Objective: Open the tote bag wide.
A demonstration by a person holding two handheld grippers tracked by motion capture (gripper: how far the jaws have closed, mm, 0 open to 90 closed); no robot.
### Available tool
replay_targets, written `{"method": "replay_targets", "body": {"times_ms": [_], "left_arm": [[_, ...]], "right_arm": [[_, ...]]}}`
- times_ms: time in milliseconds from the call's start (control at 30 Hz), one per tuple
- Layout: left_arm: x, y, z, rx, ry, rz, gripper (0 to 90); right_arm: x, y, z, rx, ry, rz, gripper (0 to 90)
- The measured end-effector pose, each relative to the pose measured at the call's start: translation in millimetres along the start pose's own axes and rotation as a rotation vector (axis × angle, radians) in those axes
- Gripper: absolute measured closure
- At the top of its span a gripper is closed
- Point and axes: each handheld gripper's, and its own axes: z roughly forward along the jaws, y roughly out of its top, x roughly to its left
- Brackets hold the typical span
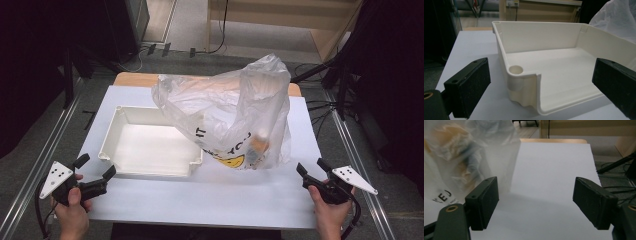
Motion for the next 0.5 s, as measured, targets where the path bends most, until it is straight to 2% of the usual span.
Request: {"method": "replay_targets", "body": {"times_ms": [133, 167, 200, 267, 300, 367, 500], "left_arm": [[-6.5, 3.8, -0.2, -0.006, -0.009, 0.001, 1.7], [-12.3, 7.3, 0.2, -0.001, -0.004, 0.028, 1.8], [-12.3, 7.3, 0.2, -0.001, -0.004, 0.028, 1.8], [-20.6, 12.5, 1.7, -0.001, -0.001, 0.057, 1.9], [-24.1, 15.4, 2.2, -0.003, -0.012, 0.057, 1.9], [-33.0, 20.8, 5.4, -0.01, -0.033, 0.053, 2.6], [-51.3, 28.4, 16.4, 0.0, -0.091, 0.083, 2.7]], "right_arm": [[12.8, 10.7, -1.0, -0.012, 0.026, -0.016, 22.8], [16.7, 14.1, -1.2, -0.015, 0.035, -0.02, 23.1], [21.0, 17.3, -1.5, -0.018, 0.042, -0.029, 24.6], [30.1, 24.6, -1.0, -0.017, 0.045, -0.04, 26.3], [30.1, 24.6, -1.0, -0.017, 0.045, -0.04, 26.3], [42.4, 37.3, -0.3, -0.023, 0.076, -0.032, 29.0], [55.0, 50.9, 2.4, -0.021, 0.11, -0.057, 30.3]]}}
